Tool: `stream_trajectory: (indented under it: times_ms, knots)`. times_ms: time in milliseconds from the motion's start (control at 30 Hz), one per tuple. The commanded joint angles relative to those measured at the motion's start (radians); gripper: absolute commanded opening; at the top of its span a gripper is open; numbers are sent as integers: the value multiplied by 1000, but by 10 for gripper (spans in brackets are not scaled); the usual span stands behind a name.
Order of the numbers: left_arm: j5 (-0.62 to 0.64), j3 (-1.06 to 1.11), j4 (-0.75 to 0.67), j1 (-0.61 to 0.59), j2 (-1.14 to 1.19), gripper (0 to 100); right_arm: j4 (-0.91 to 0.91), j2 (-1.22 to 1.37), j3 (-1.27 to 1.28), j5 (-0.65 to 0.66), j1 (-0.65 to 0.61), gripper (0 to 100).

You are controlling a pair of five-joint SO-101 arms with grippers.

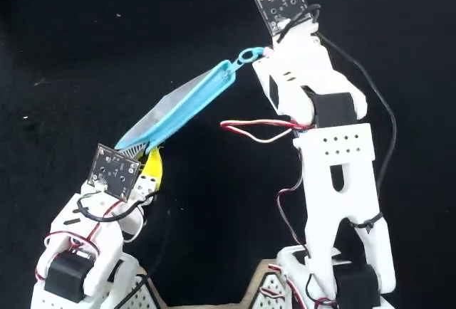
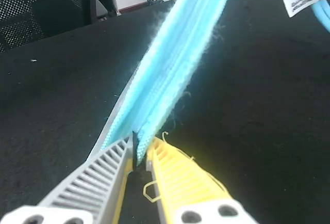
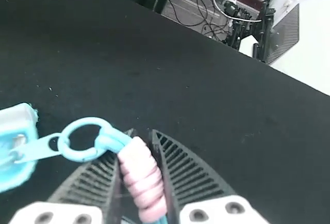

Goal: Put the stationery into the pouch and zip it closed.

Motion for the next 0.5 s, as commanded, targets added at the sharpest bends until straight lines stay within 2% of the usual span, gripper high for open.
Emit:
stream_trajectory:
  times_ms: [0, 67, 233, 300, 467]
  knots:
    - [2, -33, 6, 2, -3, 30, 80, 1, -94, 2, 69, 15]
    - [2, -35, 5, 2, -3, 30, 175, -19, -111, 2, 14, 57]
    - [-6, -41, 5, -4, -2, 30, 382, -143, -177, 0, -149, 256]
    - [-6, -42, 3, -5, -2, 30, 427, -206, -200, 0, -203, 260]
    - [-6, -44, -48, -15, 8, 30, 500, -346, -206, 0, -284, 182]
